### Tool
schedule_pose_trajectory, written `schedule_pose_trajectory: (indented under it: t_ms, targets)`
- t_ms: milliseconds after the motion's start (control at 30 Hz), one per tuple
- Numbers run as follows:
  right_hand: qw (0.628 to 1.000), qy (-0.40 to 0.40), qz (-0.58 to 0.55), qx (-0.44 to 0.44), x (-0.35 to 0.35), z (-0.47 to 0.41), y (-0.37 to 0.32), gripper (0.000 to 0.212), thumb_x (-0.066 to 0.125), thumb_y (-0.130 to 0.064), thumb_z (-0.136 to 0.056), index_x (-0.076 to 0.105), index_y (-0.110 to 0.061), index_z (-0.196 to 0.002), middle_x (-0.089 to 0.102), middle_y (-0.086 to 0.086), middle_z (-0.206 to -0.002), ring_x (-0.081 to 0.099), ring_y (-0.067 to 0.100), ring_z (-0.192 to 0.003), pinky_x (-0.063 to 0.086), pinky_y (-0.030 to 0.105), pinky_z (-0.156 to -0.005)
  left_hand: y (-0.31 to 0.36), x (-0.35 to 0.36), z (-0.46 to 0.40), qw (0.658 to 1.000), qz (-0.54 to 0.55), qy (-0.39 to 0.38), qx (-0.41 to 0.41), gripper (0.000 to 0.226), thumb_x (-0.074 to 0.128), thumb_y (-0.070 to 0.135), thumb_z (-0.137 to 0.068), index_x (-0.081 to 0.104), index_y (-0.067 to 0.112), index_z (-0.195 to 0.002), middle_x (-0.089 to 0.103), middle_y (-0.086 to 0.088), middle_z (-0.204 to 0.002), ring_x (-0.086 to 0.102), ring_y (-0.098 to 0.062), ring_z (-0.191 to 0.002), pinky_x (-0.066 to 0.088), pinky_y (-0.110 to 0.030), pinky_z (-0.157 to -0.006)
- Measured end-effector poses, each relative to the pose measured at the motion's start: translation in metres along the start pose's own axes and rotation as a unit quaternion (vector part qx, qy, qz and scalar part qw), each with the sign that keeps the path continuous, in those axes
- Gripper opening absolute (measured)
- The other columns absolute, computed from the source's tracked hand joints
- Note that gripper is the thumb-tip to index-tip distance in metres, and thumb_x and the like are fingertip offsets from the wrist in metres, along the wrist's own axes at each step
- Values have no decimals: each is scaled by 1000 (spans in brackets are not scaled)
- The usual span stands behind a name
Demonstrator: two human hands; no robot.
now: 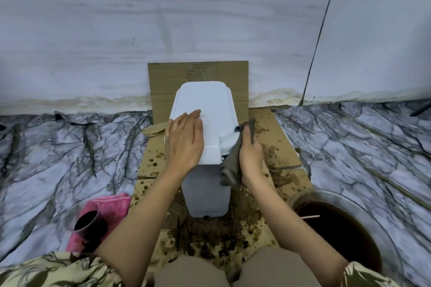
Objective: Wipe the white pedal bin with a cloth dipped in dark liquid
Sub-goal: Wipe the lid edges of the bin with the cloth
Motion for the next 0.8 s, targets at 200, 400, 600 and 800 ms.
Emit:
schedule_pose_trajectory:
  t_ms: [200,400,600,800]
  targets:
    - [982,64,-144,107,-52,19,58,52,40,-51,-96,47,-19,-136,57,3,-129,56,24,-114,47,43,-99,60,-15,19,985,-112,27,132,40,35,22,-100,46,9,-136,53,-12,-133,41,-33,-129,28,-44,-108]
    - [975,52,-198,85,-110,32,77,62,37,-62,-92,36,-29,-144,45,1,-144,51,20,-125,43,45,-105,118,123,87,925,136,-348,70,57,32,56,-96,28,26,-144,52,2,-130,51,-11,-114,45,-32,-93]
    - [980,167,-2,112,-187,54,116,54,42,-31,-100,22,-27,-150,34,7,-150,38,25,-134,33,41,-111,117,247,164,778,275,-562,-58,49,48,22,-98,30,14,-143,41,-5,-144,45,-9,-124,39,-7,-91]
    - [882,143,400,205,-230,78,173,47,46,-25,-97,38,-26,-143,29,14,-149,28,33,-134,24,39,-109,112,306,209,857,62,-485,163,41,45,20,-98,38,20,-139,34,-8,-138,45,-19,-120,34,-21,-102]
Point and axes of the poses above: each hand's wrist, its own z-axis away from the middle knuckle, its own x-axis out of the palm, y = z × x, the point moved 10 cm from there along -z, towards the middle knuckle
